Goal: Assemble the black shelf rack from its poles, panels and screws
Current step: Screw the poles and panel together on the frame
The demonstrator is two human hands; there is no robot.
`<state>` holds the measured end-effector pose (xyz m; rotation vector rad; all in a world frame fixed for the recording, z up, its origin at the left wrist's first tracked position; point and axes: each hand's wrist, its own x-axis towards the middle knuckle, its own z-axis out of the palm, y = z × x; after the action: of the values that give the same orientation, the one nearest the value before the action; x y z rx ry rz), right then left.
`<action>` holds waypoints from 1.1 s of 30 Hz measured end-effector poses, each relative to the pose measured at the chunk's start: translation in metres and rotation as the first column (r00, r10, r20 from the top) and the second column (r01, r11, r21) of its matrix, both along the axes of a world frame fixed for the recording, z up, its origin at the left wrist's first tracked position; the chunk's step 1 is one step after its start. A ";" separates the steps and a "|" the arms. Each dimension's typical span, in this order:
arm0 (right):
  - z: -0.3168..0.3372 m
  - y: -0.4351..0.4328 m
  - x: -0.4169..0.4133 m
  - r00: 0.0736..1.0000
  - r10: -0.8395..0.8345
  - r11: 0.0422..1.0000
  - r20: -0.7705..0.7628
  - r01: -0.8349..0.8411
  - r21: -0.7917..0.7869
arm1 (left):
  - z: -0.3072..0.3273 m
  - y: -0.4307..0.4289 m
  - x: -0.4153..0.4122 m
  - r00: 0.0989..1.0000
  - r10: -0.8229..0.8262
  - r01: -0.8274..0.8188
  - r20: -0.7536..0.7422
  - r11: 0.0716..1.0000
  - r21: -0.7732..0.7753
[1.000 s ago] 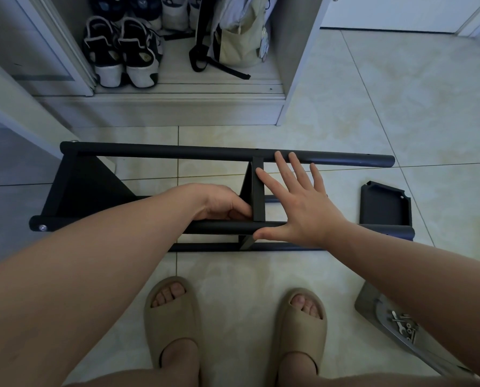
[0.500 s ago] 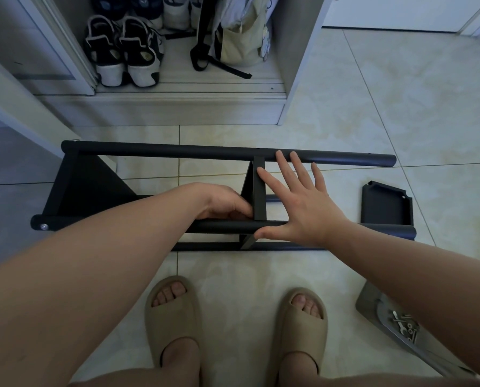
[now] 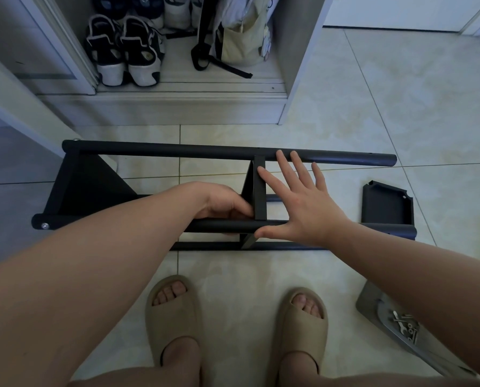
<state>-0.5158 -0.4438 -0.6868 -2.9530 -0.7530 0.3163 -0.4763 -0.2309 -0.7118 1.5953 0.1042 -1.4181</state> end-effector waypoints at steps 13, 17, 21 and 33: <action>0.001 0.000 0.000 1.000 -0.003 1.000 -0.006 0.003 -0.011 | -0.006 -0.001 0.000 0.999 0.033 -0.034 0.043 0.999 0.021; 0.001 0.000 0.001 1.000 0.000 1.000 -0.001 0.000 -0.007 | -0.003 0.002 0.001 1.000 0.004 -0.004 0.008 1.000 -0.028; 0.000 0.000 0.000 1.000 0.001 1.000 -0.001 -0.001 -0.004 | 0.002 0.005 0.000 1.000 -0.009 0.007 -0.018 0.997 -0.071; 0.000 -0.001 -0.007 1.000 0.006 1.000 0.005 -0.006 0.011 | -0.007 0.000 -0.003 1.000 -0.020 0.021 0.012 0.998 -0.064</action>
<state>-0.5232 -0.4449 -0.6869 -2.9430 -0.7625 0.3043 -0.4792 -0.2304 -0.7187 1.5558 0.0353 -1.4143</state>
